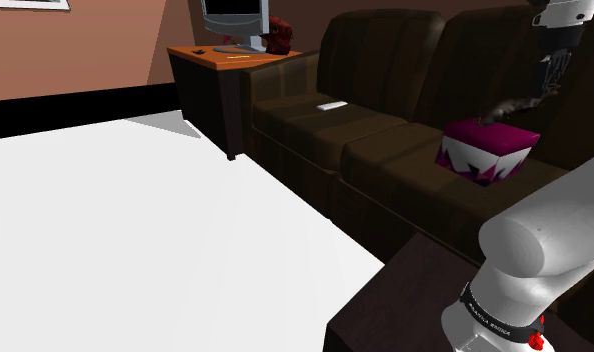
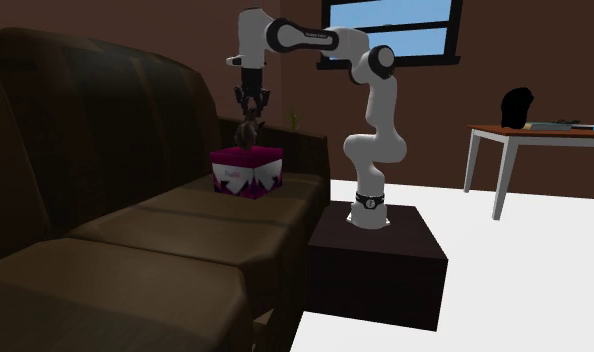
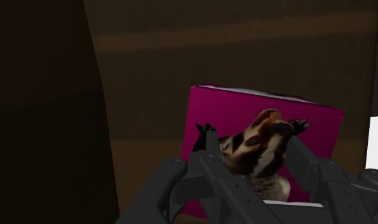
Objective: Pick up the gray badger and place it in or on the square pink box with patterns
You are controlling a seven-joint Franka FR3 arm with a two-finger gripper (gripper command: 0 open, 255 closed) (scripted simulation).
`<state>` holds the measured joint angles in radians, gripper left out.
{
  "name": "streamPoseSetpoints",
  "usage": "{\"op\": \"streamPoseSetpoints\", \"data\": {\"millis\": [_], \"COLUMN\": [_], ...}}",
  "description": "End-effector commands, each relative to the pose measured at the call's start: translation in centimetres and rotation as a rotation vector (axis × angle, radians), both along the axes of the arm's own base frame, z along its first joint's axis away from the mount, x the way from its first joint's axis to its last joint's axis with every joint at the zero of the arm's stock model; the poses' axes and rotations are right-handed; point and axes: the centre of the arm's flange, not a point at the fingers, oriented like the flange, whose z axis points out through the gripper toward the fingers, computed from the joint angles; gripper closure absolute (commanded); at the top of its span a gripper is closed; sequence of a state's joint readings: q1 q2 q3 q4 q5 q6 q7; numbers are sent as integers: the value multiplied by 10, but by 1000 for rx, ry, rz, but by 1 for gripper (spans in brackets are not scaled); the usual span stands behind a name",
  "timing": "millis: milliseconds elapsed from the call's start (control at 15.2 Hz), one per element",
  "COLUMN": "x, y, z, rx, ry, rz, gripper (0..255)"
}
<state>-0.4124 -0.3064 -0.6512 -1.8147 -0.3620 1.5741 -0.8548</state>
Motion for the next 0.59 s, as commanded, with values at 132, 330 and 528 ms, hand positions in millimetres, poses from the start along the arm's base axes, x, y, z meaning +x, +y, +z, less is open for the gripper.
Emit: {"op": "streamPoseSetpoints", "data": {"millis": [132, 330, 528], "x": [2, 2, 2], "y": [1, 1, 1], "z": [-22, -38, -54], "rx": [4, 4, 4], "ry": [1, 1, 1], "rz": [4, 4, 4], "gripper": [255, 255, 255]}}
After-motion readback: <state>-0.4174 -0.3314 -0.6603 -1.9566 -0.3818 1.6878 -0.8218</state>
